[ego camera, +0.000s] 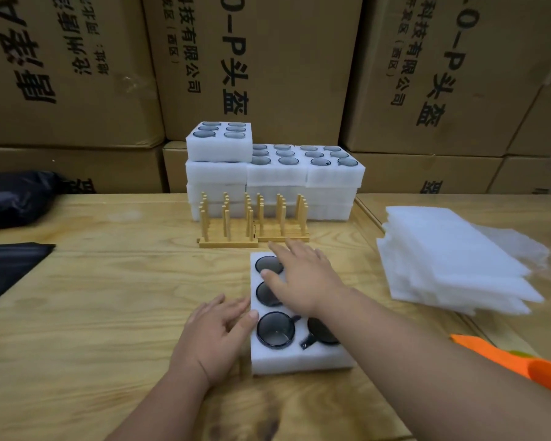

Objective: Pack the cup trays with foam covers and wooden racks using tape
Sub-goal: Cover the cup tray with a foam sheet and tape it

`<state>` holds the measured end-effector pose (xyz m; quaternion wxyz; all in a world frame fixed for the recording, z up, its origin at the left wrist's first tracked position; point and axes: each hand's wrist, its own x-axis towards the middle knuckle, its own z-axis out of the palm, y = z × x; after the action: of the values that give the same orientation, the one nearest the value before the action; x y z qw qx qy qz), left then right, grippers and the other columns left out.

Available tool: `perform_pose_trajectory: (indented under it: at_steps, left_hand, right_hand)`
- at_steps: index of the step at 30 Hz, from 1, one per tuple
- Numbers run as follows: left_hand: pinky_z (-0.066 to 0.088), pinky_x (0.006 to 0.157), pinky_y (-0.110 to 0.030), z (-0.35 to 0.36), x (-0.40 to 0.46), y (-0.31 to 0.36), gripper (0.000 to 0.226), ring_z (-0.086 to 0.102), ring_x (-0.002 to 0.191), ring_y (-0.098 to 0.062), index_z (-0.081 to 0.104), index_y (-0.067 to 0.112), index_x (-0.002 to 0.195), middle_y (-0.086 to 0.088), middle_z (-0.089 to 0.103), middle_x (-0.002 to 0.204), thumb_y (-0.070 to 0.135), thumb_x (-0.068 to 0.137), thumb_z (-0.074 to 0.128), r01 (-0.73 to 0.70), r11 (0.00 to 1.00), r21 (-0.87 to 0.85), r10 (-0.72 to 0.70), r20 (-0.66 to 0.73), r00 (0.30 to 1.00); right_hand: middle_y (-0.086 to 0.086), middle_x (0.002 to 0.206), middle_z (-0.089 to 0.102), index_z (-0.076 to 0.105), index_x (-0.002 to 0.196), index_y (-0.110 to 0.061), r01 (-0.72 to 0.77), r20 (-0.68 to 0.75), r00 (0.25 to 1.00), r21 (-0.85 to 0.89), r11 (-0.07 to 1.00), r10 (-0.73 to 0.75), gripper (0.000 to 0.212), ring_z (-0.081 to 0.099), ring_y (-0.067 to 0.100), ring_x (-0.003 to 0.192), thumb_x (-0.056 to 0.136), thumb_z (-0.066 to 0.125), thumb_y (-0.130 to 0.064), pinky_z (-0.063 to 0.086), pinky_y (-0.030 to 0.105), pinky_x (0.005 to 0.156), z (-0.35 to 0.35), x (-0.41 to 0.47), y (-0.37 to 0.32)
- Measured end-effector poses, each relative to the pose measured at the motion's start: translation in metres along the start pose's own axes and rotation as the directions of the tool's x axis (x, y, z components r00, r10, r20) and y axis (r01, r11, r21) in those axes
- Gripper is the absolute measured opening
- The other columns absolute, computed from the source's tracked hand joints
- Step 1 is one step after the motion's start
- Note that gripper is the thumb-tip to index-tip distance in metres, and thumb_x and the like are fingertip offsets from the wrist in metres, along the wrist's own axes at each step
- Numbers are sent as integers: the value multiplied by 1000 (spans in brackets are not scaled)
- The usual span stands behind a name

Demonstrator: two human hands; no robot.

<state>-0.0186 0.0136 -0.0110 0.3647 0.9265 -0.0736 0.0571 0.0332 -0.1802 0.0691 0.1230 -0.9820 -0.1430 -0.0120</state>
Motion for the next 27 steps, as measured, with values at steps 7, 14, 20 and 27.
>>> perform_pose_trajectory:
  at_steps: [7, 14, 20, 27]
  left_hand:
    - [36, 113, -42, -3, 0, 1, 56, 50, 135, -14, 72, 42, 119, 19, 69, 123, 61, 82, 34, 23, 984, -178, -33, -50, 998]
    - [46, 99, -40, -7, -2, 11, 33, 59, 108, -9, 72, 39, 108, 25, 69, 102, 36, 85, 48, 42, 993, -108, -48, -51, 998]
    - [45, 98, -34, -3, -3, 11, 29, 56, 105, -7, 71, 35, 101, 25, 66, 99, 16, 84, 56, 39, 999, 11, -38, -73, 997]
    - [47, 99, -36, -2, -1, 10, 20, 59, 107, -9, 70, 32, 81, 29, 66, 110, 15, 83, 60, 38, 998, 46, -36, -56, 998]
  right_hand:
    - [0, 169, 11, 8, 156, -51, -33, 150, 987, -115, 993, 50, 69, 0, 29, 156, 91, 13, -73, -3, 58, 122, 15, 19, 11]
    - [0, 169, 9, 2, 155, -51, 23, 164, 987, -111, 994, -5, 80, -1, 27, 155, 81, 2, -79, -4, 58, 122, 17, -10, 7]
    - [-5, 159, 36, 39, 151, -35, -21, -5, 1000, 244, 970, 23, 61, 37, 18, 145, 96, 48, -61, 30, 37, 116, -38, -6, 32]
    - [14, 134, 62, 59, 133, -9, -490, -375, 765, 187, 851, 523, 48, 58, 35, 120, 92, 60, -34, 46, 37, 93, -153, -18, 166]
